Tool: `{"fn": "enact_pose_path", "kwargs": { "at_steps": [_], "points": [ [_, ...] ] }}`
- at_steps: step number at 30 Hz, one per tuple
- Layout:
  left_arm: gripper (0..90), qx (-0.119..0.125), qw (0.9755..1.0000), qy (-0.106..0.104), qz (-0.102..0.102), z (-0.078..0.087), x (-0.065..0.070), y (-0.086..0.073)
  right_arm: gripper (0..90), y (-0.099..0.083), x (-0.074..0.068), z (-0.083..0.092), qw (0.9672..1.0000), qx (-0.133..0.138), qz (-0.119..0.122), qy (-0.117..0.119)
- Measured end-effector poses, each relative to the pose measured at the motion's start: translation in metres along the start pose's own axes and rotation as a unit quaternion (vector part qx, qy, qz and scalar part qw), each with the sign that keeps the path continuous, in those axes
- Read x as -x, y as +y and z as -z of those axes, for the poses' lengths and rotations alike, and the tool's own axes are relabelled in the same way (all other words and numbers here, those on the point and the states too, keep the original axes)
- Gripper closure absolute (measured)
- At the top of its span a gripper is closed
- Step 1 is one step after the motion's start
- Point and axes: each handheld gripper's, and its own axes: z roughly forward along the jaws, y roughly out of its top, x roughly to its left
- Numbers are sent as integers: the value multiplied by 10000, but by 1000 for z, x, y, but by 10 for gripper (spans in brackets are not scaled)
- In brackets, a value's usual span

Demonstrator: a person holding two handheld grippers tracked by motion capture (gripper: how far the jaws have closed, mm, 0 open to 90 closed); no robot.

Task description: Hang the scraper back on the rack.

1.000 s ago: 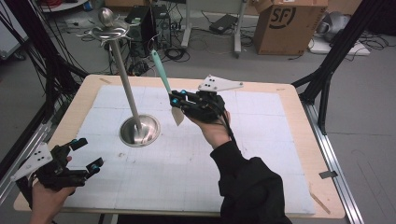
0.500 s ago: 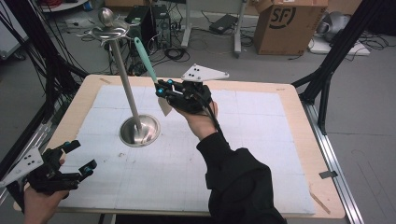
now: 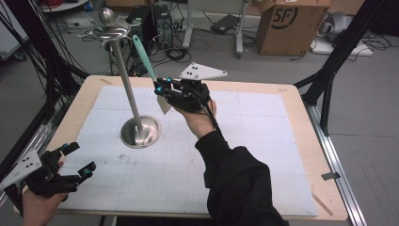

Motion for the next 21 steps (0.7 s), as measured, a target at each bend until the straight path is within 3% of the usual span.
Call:
{"fn": "enact_pose_path", "kwargs": {
  "at_steps": [21],
  "points": [
    [35,-7,10000,33,9,5,-1,0,804,-2,-2,-11,9999,30,28,-102]
  ]
}}
